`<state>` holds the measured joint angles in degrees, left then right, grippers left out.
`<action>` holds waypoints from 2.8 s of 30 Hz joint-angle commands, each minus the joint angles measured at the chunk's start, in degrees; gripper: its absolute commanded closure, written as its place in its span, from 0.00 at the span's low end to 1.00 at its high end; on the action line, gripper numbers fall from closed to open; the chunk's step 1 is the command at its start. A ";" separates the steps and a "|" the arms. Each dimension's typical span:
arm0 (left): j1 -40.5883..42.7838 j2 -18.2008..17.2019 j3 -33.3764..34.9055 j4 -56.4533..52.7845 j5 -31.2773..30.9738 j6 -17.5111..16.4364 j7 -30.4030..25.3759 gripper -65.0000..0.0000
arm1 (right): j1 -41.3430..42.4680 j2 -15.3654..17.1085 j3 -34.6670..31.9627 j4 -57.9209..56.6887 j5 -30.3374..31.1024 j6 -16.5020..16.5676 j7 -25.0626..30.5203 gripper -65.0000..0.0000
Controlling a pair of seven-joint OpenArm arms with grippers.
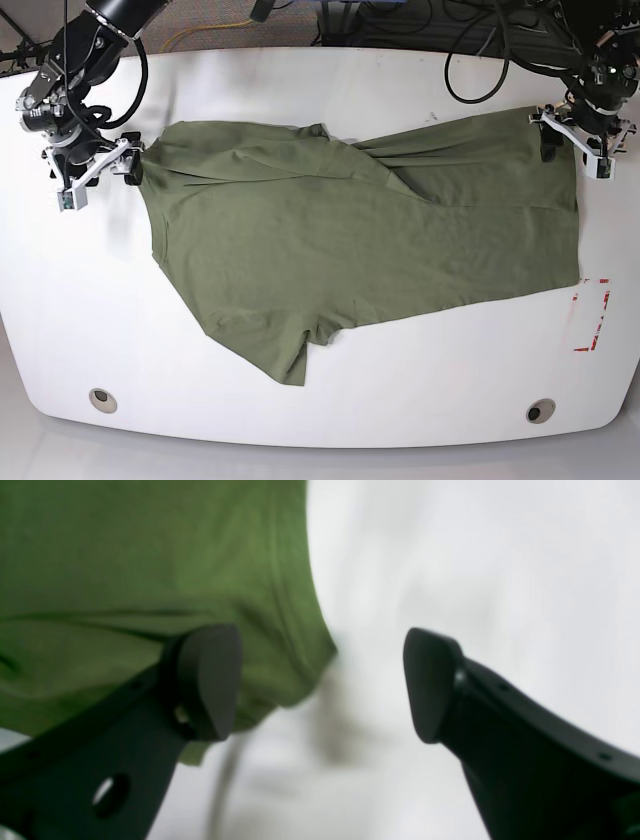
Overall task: Fold the T-shirt properly
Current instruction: 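Lay the shirt flat, dragging both grippers apart along its edge, then release and regrasp the shirt edge with the right gripper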
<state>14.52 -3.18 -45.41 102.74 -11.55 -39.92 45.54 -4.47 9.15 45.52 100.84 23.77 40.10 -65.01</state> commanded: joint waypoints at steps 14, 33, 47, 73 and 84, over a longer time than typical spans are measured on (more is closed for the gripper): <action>-6.92 -1.00 0.26 -10.74 -0.71 -0.08 -2.33 0.33 | -1.11 -1.02 5.78 0.83 6.96 -0.10 -7.65 0.29; -4.37 -1.08 7.47 -14.96 5.00 -0.08 -9.98 0.34 | -8.50 -9.37 -0.55 0.83 9.77 -0.10 -9.14 0.32; -3.05 -2.67 7.39 -14.61 4.91 -0.08 -10.07 0.42 | -6.83 -10.51 -3.54 -1.80 9.77 -0.10 -9.05 0.79; -2.00 -6.45 7.39 -14.69 5.00 -0.08 -10.07 0.45 | -9.99 -1.28 -3.28 12.17 40.63 -0.10 -14.99 1.00; -1.03 -6.71 7.39 -14.61 5.00 -0.08 -10.15 0.45 | 1.70 -0.93 -3.54 -2.07 36.58 -0.10 -14.99 1.00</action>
<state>13.50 -9.06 -37.82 87.37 -7.14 -39.97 35.05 -4.62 7.33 41.80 100.27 59.70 39.88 -81.25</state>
